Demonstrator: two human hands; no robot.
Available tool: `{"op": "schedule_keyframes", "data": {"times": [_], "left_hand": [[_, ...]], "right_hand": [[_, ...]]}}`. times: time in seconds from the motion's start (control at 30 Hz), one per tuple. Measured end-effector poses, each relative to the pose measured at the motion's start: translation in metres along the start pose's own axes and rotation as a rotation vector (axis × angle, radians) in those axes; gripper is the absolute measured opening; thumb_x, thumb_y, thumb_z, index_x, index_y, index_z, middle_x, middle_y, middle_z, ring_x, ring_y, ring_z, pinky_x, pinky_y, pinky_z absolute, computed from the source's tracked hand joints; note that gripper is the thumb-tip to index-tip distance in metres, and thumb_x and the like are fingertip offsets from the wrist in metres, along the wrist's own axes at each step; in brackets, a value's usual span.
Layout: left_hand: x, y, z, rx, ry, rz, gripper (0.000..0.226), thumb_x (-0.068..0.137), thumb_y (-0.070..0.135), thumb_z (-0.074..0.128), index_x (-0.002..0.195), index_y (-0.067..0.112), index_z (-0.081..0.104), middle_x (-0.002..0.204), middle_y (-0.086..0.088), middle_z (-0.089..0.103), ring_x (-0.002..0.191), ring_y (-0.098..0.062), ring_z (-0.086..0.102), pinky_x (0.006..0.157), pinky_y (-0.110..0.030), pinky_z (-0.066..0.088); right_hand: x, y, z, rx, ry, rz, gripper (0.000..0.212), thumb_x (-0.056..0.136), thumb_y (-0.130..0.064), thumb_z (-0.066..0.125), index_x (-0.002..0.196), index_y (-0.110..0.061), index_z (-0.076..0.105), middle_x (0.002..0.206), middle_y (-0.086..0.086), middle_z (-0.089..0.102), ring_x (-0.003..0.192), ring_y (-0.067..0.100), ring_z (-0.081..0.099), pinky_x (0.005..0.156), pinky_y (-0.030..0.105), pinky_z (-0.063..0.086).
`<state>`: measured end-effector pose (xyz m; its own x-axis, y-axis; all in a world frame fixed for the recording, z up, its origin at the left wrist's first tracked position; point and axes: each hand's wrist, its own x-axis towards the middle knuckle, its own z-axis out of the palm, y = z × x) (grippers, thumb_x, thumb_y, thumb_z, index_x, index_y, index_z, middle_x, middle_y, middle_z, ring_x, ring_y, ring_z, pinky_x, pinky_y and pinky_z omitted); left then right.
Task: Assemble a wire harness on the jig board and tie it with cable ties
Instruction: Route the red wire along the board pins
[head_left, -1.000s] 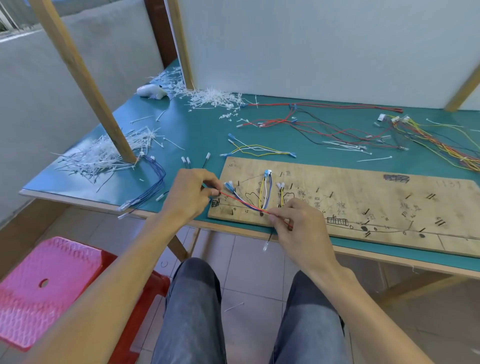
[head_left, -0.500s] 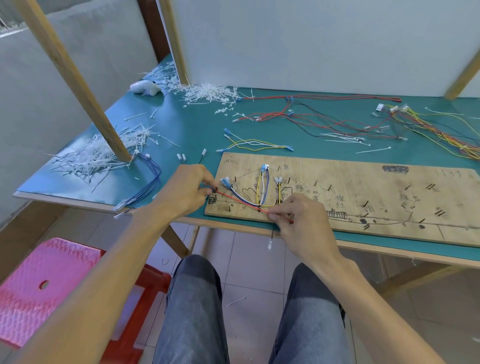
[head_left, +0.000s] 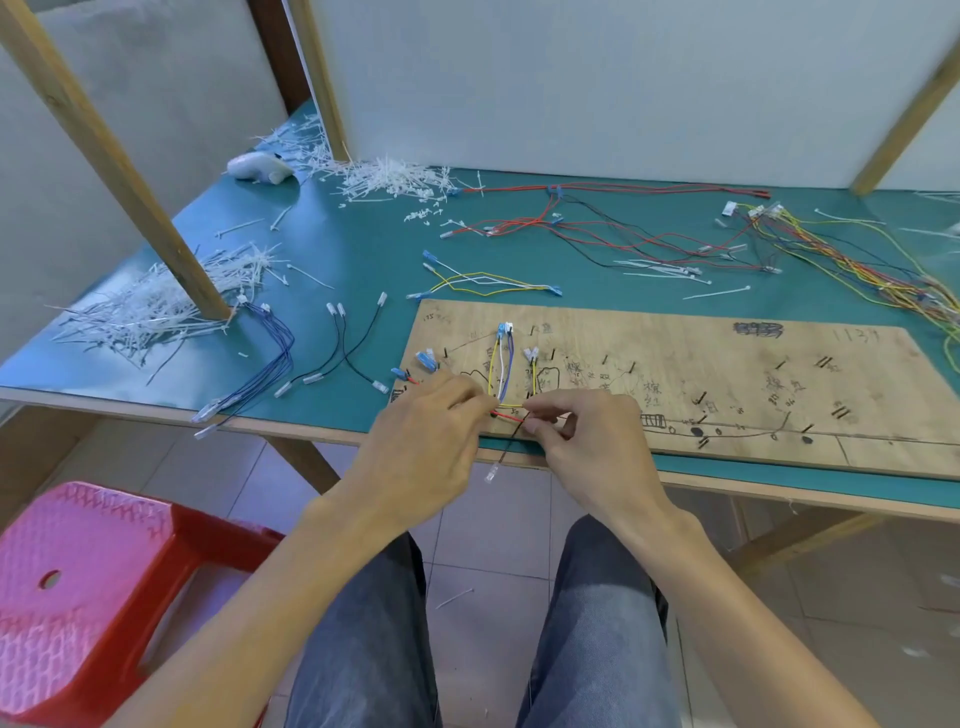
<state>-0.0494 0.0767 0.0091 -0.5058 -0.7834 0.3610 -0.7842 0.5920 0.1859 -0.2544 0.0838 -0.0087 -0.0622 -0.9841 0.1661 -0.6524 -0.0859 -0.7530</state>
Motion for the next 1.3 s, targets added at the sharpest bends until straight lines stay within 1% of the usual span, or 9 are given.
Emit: {"op": "schedule_keyframes", "data": {"times": [0.13,0.23,0.4,0.53,0.6,0.7,1.03,1.17,1.3], "left_hand": [[0.0,0.0,0.009,0.035,-0.03,-0.01,0.029,0.1,0.018,0.062,0.128,0.018,0.069,0.12,0.002,0.063,0.112,-0.018,0.057,0.085,-0.042,0.058],[-0.005,0.002,0.017,0.081,-0.014,-0.003,0.033,0.097,0.017,0.065,0.129,0.018,0.068,0.127,0.001,0.06,0.116,-0.019,0.057,0.085,-0.041,0.058],[-0.011,0.005,0.027,0.116,0.026,-0.029,0.036,0.094,0.021,0.068,0.13,0.019,0.068,0.128,0.003,0.059,0.116,-0.015,0.055,0.089,-0.032,0.054],[-0.008,0.007,0.029,0.138,0.032,-0.043,0.039,0.092,0.021,0.065,0.13,0.022,0.065,0.119,0.006,0.057,0.108,-0.014,0.052,0.081,-0.032,0.054],[-0.008,0.01,0.03,0.139,0.023,-0.053,0.047,0.091,0.022,0.063,0.138,0.026,0.059,0.116,0.005,0.055,0.105,-0.015,0.051,0.077,-0.033,0.053],[-0.007,0.014,0.033,0.178,0.036,-0.049,0.054,0.088,0.023,0.064,0.14,0.031,0.057,0.112,0.003,0.05,0.103,-0.019,0.05,0.075,-0.037,0.051],[-0.009,0.016,0.037,0.221,0.04,-0.055,0.055,0.085,0.026,0.072,0.139,0.03,0.063,0.113,0.002,0.051,0.104,-0.02,0.05,0.077,-0.04,0.051],[-0.007,0.018,0.033,0.226,0.025,-0.057,0.053,0.086,0.028,0.063,0.139,0.03,0.063,0.112,0.002,0.051,0.104,-0.02,0.049,0.077,-0.041,0.051],[-0.005,0.019,0.031,0.222,0.017,-0.061,0.053,0.085,0.026,0.065,0.138,0.03,0.064,0.111,0.001,0.053,0.102,-0.021,0.051,0.075,-0.04,0.051]], "right_hand": [[0.001,0.001,-0.013,-0.014,0.027,0.037,0.004,0.088,-0.029,0.085,0.09,-0.031,0.082,0.076,-0.021,0.072,0.076,-0.011,0.062,0.064,0.004,0.042],[0.004,0.006,-0.027,-0.076,0.037,0.071,0.008,0.089,-0.028,0.084,0.083,-0.03,0.079,0.073,-0.019,0.07,0.069,-0.004,0.06,0.064,0.011,0.04],[0.009,0.014,-0.048,-0.2,-0.004,0.125,0.008,0.093,-0.022,0.079,0.09,-0.029,0.08,0.086,-0.016,0.072,0.081,0.014,0.065,0.083,0.034,0.055],[0.013,0.019,-0.06,-0.276,0.033,0.114,0.008,0.091,-0.022,0.081,0.094,-0.03,0.079,0.088,-0.016,0.073,0.076,0.01,0.063,0.074,0.027,0.049],[0.014,0.023,-0.068,-0.316,0.027,0.128,0.007,0.088,-0.029,0.085,0.086,-0.03,0.078,0.08,-0.017,0.071,0.068,0.005,0.061,0.062,0.023,0.044],[0.012,0.031,-0.08,-0.366,0.023,0.152,0.014,0.084,-0.033,0.087,0.078,-0.03,0.076,0.072,-0.016,0.069,0.065,0.003,0.06,0.057,0.02,0.041],[0.016,0.055,-0.124,-0.416,0.054,0.233,0.012,0.086,-0.022,0.086,0.081,-0.031,0.08,0.072,-0.018,0.067,0.077,0.02,0.066,0.079,0.039,0.058],[0.016,0.069,-0.131,-0.37,0.089,0.244,0.021,0.087,-0.018,0.085,0.077,-0.035,0.078,0.086,-0.004,0.074,0.08,0.022,0.067,0.082,0.04,0.057],[0.01,0.077,-0.132,-0.378,0.066,0.228,0.019,0.09,-0.014,0.082,0.086,-0.033,0.084,0.089,-0.003,0.074,0.083,0.019,0.065,0.079,0.037,0.055]]}}
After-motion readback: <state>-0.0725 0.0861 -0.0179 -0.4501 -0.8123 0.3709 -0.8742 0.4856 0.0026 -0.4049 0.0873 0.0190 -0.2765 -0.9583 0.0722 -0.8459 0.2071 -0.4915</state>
